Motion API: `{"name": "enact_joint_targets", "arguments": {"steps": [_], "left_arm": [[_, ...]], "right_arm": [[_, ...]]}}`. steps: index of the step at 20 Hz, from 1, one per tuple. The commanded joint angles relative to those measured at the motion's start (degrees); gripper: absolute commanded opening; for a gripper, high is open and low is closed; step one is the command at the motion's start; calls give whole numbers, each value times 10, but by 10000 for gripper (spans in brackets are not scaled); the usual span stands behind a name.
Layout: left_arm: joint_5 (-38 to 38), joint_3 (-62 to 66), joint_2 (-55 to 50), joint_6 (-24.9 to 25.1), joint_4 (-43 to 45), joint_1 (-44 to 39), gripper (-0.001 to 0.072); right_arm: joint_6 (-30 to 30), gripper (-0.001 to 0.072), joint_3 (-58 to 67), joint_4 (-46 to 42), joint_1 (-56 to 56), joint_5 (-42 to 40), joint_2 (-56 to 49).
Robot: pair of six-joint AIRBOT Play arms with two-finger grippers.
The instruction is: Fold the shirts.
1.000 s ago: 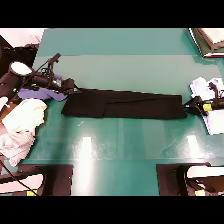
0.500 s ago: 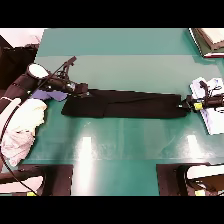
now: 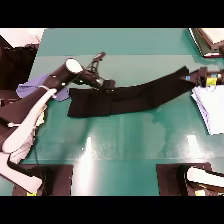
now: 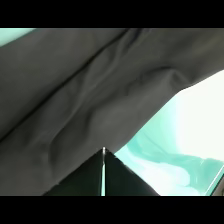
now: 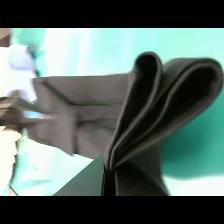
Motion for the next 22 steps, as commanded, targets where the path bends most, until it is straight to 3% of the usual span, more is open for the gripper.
{"name": "enact_joint_targets", "arguments": {"steps": [1,5,14,22], "left_arm": [[3,76,-83,-19,0,-42,26],[6,105,-143,-36,-2,-57,26],[-3,105,-140,-41,16,-33,25],[-84,105,39,-38,159,115,26]], "right_arm": [[56,12,93,12,83,13,18],[83,12,186,11,187,11,-12],[126,12,347,-54,314,22,-102],[123,12,363,-53,419,-28,-163]]}}
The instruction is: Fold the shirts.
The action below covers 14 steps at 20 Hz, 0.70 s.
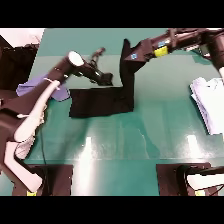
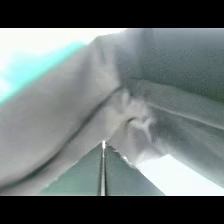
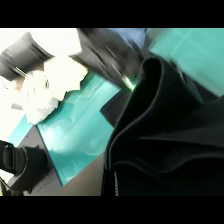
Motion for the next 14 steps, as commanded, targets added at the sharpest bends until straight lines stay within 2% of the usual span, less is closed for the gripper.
{"name": "enact_joint_targets", "arguments": {"steps": [1,4,7,8,9,10,12,14], "left_arm": [[-56,0,95,8,85,78,26],[-93,0,170,10,130,137,27],[-102,0,220,10,137,180,27],[-102,0,231,10,137,188,27],[-103,0,236,10,137,193,27],[-104,0,240,10,142,193,27],[-116,0,239,10,144,193,27],[-131,0,239,11,144,193,27]], "right_arm": [[-8,12,5,-2,58,-34,-38],[-41,13,5,-2,120,-89,-80],[-75,34,5,-1,189,-172,-138],[-109,218,5,3,211,-204,-155],[-129,453,5,16,232,-234,-170],[-129,535,13,23,246,-242,-182],[-127,532,43,3,251,-188,-191],[-102,531,54,-46,225,-81,-180]]}}
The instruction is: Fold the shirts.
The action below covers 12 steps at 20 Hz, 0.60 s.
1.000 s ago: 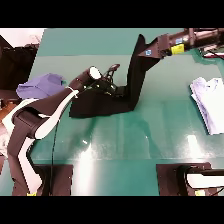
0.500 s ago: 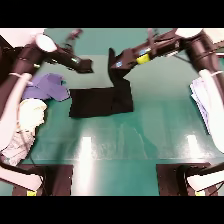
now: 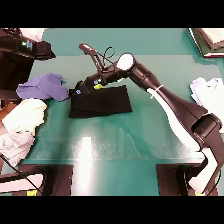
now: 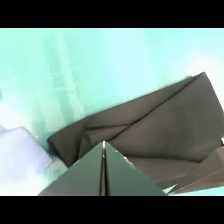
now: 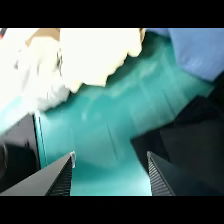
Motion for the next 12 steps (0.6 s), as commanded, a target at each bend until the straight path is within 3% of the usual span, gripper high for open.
{"name": "enact_joint_targets", "arguments": {"steps": [1,3,5,8,12], "left_arm": [[-24,0,8,2,6,6,27],[-29,-2,8,7,5,6,27],[-31,-2,8,8,5,6,27],[-31,-2,8,7,5,6,27],[-31,-2,-2,8,1,6,28]], "right_arm": [[23,531,10,-81,-21,131,3],[42,531,-33,-139,-72,193,30],[45,529,-107,-147,-134,201,65],[74,523,-217,-144,-227,147,108],[84,532,-314,-59,-307,88,117]]}}
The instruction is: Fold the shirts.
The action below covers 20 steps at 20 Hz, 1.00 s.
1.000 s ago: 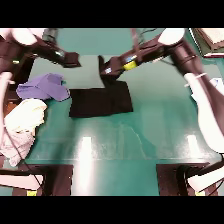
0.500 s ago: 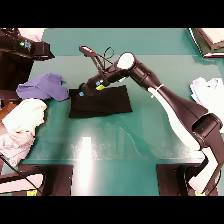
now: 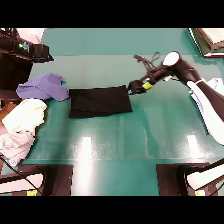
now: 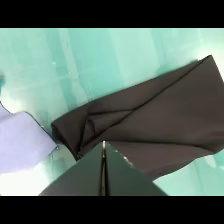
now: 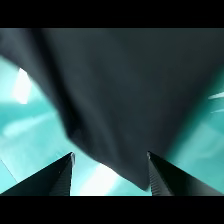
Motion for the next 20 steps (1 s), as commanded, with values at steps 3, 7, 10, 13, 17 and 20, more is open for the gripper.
{"name": "enact_joint_targets", "arguments": {"steps": [3,7,10,13,17,20], "left_arm": [[-14,0,-39,31,-51,0,452],[-57,0,-133,34,-111,0,461],[-103,-10,-204,31,-119,-4,461],[-94,-83,-219,33,-118,-17,461],[-54,-137,-219,35,-113,-35,461],[-35,-137,-218,34,-122,-42,340]], "right_arm": [[11,532,-105,77,-67,-40,12],[11,531,-101,76,-67,-22,12],[11,531,-81,76,-66,-3,12],[11,531,-63,77,-66,-1,12],[11,530,-47,77,-67,2,13],[11,530,-48,75,-67,13,13]]}}
